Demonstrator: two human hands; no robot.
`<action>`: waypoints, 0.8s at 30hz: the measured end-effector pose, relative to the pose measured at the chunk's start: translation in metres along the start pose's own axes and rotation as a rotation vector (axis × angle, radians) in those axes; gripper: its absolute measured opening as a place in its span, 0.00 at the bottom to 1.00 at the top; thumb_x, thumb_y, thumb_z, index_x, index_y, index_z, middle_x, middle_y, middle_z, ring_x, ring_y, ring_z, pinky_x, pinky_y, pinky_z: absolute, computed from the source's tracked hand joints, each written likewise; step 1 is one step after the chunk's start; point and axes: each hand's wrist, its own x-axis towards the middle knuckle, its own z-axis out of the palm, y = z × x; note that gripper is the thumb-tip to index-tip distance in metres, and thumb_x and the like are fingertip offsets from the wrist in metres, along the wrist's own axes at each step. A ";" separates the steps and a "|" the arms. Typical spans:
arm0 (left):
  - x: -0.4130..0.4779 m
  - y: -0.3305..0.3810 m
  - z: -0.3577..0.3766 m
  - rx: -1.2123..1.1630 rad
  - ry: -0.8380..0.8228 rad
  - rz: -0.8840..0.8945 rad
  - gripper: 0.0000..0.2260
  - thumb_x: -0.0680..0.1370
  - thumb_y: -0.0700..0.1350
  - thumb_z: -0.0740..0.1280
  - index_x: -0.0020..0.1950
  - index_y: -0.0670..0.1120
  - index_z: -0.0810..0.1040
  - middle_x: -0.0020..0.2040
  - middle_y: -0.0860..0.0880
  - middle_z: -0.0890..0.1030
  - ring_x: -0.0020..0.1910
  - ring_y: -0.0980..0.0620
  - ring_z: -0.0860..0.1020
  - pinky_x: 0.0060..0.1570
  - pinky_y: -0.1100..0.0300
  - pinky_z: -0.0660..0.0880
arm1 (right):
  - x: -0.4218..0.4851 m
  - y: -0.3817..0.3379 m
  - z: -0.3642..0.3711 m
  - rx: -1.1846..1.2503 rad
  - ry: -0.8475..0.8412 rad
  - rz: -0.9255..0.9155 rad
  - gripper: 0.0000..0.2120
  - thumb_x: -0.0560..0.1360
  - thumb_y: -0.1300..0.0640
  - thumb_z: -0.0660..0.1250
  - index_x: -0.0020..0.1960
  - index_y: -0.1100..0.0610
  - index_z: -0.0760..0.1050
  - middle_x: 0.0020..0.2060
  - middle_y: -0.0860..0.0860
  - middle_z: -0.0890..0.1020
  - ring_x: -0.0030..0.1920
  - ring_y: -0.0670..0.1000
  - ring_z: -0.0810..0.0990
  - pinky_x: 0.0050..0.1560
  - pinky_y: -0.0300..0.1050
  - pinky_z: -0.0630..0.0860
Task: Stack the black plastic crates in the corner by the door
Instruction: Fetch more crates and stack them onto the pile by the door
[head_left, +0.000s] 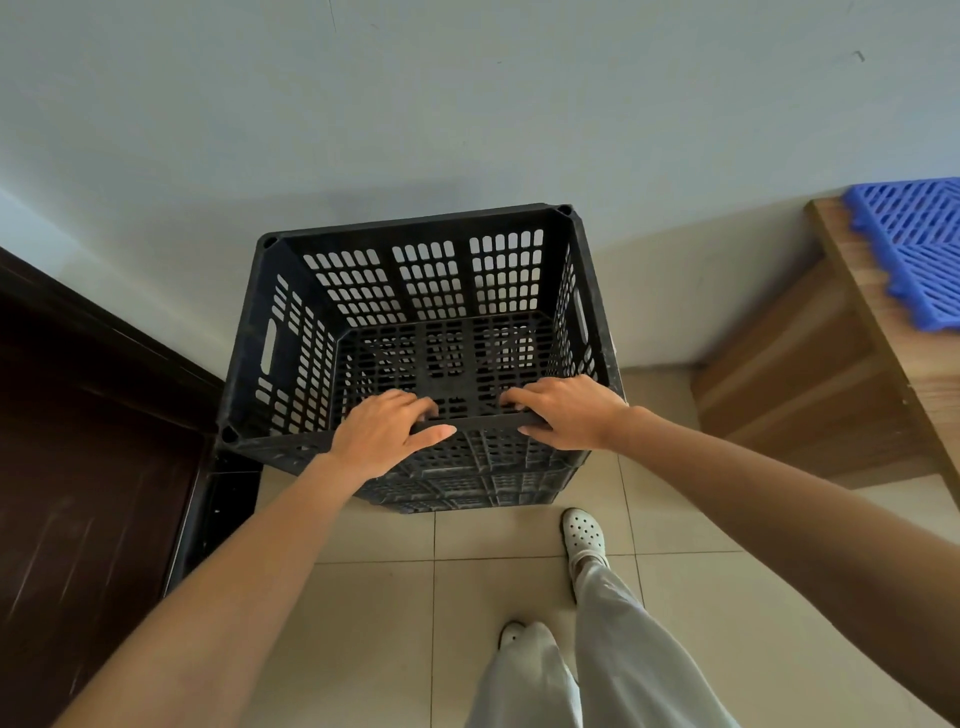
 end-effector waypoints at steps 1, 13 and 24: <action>0.000 0.001 0.000 0.023 0.004 -0.008 0.33 0.76 0.72 0.42 0.58 0.53 0.77 0.47 0.56 0.81 0.52 0.55 0.77 0.49 0.58 0.75 | 0.000 -0.001 0.000 -0.015 0.004 0.010 0.23 0.78 0.42 0.59 0.70 0.47 0.61 0.56 0.46 0.80 0.53 0.50 0.80 0.42 0.49 0.82; -0.021 -0.009 -0.013 0.054 0.030 -0.012 0.32 0.80 0.66 0.40 0.69 0.51 0.73 0.64 0.52 0.78 0.68 0.49 0.72 0.67 0.52 0.67 | 0.032 -0.003 -0.049 0.025 -0.281 -0.082 0.35 0.74 0.27 0.44 0.74 0.46 0.61 0.65 0.45 0.75 0.64 0.49 0.74 0.62 0.52 0.73; -0.056 -0.153 -0.037 -0.136 0.240 -0.741 0.30 0.77 0.47 0.68 0.76 0.43 0.59 0.75 0.44 0.63 0.74 0.45 0.65 0.69 0.47 0.69 | 0.248 -0.089 -0.071 0.068 -0.032 -0.174 0.28 0.81 0.53 0.59 0.78 0.51 0.52 0.75 0.52 0.62 0.74 0.54 0.61 0.71 0.53 0.64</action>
